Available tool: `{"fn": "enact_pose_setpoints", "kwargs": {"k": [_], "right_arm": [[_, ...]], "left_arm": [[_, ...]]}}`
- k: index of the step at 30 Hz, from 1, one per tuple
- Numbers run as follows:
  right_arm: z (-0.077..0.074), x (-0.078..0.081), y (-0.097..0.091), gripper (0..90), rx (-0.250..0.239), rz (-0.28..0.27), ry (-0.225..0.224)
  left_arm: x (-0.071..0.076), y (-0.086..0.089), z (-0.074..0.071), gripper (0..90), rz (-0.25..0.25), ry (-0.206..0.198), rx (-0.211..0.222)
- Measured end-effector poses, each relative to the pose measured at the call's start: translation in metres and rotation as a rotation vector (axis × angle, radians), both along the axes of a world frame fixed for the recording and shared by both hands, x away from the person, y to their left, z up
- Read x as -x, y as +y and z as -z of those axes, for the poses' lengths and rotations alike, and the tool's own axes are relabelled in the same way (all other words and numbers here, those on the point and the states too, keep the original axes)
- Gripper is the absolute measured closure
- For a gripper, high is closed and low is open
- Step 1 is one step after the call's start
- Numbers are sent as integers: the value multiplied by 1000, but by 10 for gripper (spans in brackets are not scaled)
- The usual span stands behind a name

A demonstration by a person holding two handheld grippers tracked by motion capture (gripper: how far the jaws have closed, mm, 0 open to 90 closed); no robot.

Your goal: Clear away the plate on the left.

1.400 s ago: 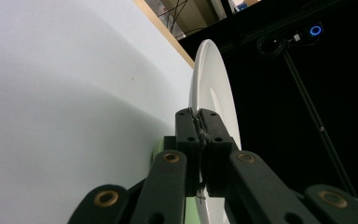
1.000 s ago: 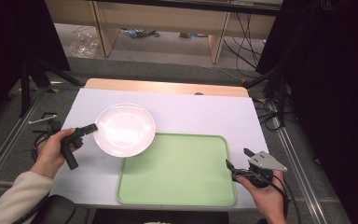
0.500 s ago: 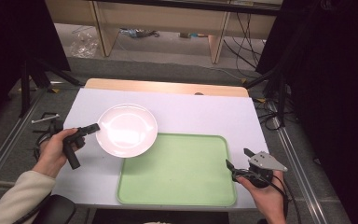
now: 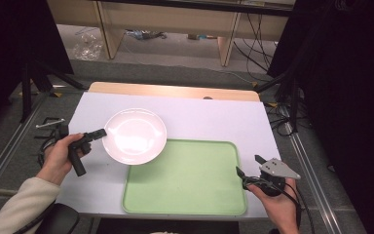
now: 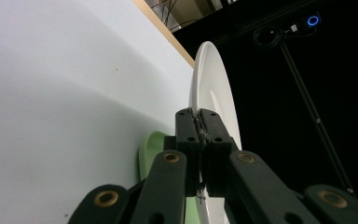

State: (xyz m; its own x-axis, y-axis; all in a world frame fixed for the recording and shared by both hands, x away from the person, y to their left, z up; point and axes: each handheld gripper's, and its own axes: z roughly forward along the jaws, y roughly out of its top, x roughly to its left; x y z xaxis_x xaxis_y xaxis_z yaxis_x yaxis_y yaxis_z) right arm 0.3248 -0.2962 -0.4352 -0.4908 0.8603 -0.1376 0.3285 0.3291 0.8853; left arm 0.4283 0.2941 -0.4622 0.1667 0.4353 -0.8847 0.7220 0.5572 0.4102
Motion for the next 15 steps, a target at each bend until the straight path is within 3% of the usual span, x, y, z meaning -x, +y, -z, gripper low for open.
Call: {"fn": "enact_pose_setpoints", "kwargs": {"k": [9,12,15], "right_arm": [[0,0,-1,230,11,-2,-8],[0,0,0,230,3,-2,7],[0,-1,-1,230,6,-1,-13]], "left_arm": [[0,-2,-1,872,6,30,-11],[-1,-3,-1,872,12,17,-7],[-1,-3,-1,871,14,21,-12]]}}
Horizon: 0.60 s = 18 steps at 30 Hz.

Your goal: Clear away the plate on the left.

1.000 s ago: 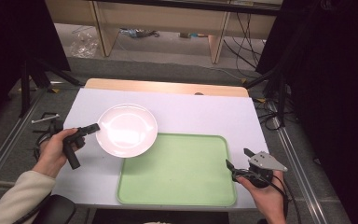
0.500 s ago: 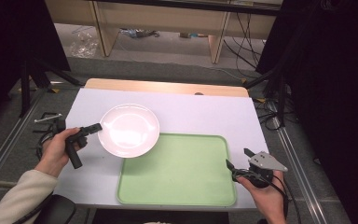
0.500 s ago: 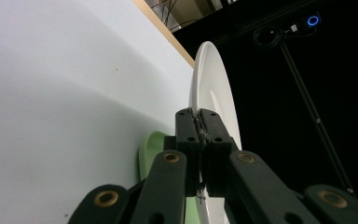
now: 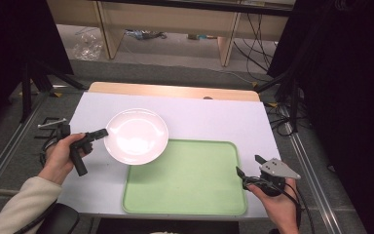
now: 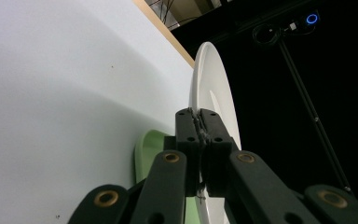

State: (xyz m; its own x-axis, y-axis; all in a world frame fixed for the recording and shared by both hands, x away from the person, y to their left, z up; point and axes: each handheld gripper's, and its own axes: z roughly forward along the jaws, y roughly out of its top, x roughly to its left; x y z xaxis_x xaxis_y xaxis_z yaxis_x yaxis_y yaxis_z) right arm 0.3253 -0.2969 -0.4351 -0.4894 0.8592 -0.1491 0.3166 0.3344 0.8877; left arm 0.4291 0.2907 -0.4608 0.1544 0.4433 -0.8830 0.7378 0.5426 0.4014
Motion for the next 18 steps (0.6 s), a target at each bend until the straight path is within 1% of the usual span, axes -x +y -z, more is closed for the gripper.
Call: {"fn": "enact_pose_setpoints", "kwargs": {"k": [2,4,5,6,7,9,11,12,13,14,15,18], "right_arm": [[0,1,1,230,-8,-1,15],[0,1,1,230,-8,0,15],[0,1,1,230,-7,0,14],[0,1,1,230,-8,0,14],[0,1,1,230,-8,0,15],[0,1,0,230,-8,0,14],[0,1,0,230,-8,0,15],[0,1,0,230,-8,0,15],[0,1,1,230,-8,0,14],[0,1,1,230,-8,0,14],[0,1,1,230,-8,0,14],[0,1,1,230,-8,0,15]], "left_arm": [[0,-1,0,871,0,1,2],[0,-2,0,871,-3,13,0],[-1,-2,0,871,8,-4,6],[-1,-3,0,872,6,-3,7],[0,-3,0,871,-1,12,1],[-1,-4,-1,871,6,3,6],[-1,-4,-1,871,3,12,2],[-1,-4,-1,871,5,10,3],[-1,-5,0,871,15,-4,11],[-1,-5,0,871,9,9,7],[-1,-6,-1,871,8,14,6],[-1,-7,0,871,13,12,5]]}}
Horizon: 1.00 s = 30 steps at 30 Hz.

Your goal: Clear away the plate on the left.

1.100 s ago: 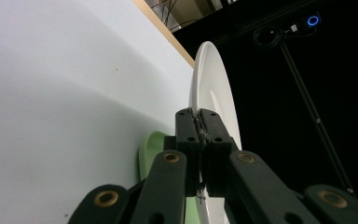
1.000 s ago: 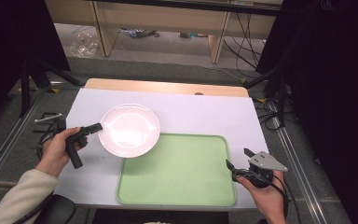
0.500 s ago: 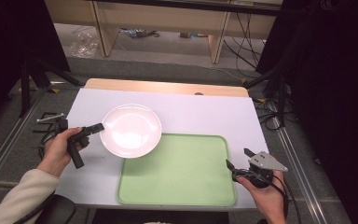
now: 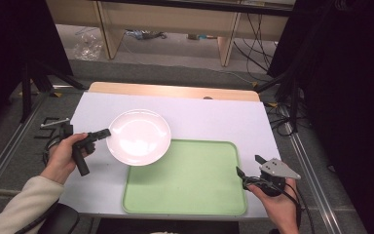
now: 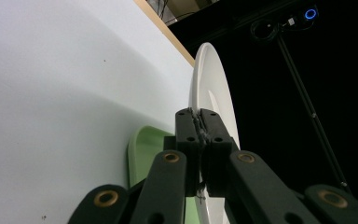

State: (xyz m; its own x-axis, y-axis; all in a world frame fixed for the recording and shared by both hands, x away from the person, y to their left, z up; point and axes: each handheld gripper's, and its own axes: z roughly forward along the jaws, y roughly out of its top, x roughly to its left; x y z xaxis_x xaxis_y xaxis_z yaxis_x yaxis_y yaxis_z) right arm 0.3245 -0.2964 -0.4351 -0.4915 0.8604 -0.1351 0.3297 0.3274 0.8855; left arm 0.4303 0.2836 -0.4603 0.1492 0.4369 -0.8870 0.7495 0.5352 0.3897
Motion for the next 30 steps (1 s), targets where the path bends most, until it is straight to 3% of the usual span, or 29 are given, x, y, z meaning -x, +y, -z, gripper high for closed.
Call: {"fn": "enact_pose_setpoints", "kwargs": {"k": [8,9,10,22,24,30], "right_arm": [[0,-1,-1,230,9,1,-14],[0,0,0,230,0,-1,2],[0,0,0,230,0,0,1],[0,-1,-1,230,4,0,-16],[0,0,0,230,-3,-1,0],[0,0,-1,230,7,-3,-8]], "left_arm": [[-1,-4,1,871,7,-3,26],[-1,-4,1,871,9,-4,28],[-1,-4,1,870,22,7,12],[-3,-12,0,870,37,8,7],[-3,-13,0,870,37,7,5],[-4,-15,1,870,38,-3,19]]}}
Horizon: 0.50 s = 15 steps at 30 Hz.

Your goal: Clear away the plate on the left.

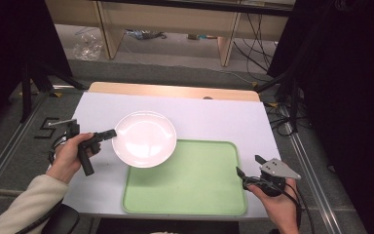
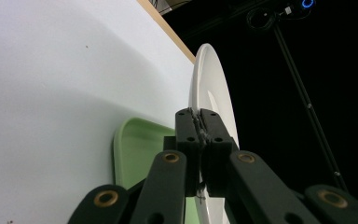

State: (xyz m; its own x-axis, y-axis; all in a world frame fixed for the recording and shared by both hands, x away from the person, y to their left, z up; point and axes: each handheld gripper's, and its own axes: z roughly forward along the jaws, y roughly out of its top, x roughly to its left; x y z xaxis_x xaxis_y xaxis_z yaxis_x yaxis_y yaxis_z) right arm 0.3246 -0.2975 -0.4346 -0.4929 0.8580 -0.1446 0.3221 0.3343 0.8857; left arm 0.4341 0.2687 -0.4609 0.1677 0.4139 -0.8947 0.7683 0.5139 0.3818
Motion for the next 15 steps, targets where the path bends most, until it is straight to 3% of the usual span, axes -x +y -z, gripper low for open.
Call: {"fn": "enact_pose_setpoints", "kwargs": {"k": [4,8,15], "right_arm": [[0,0,0,230,-2,1,-5],[1,0,1,230,-10,1,10],[1,0,1,230,-3,2,-6]], "left_arm": [[0,-1,0,870,13,12,-19],[0,-2,-1,870,15,11,-22],[-1,-6,-1,870,26,12,-23]]}}
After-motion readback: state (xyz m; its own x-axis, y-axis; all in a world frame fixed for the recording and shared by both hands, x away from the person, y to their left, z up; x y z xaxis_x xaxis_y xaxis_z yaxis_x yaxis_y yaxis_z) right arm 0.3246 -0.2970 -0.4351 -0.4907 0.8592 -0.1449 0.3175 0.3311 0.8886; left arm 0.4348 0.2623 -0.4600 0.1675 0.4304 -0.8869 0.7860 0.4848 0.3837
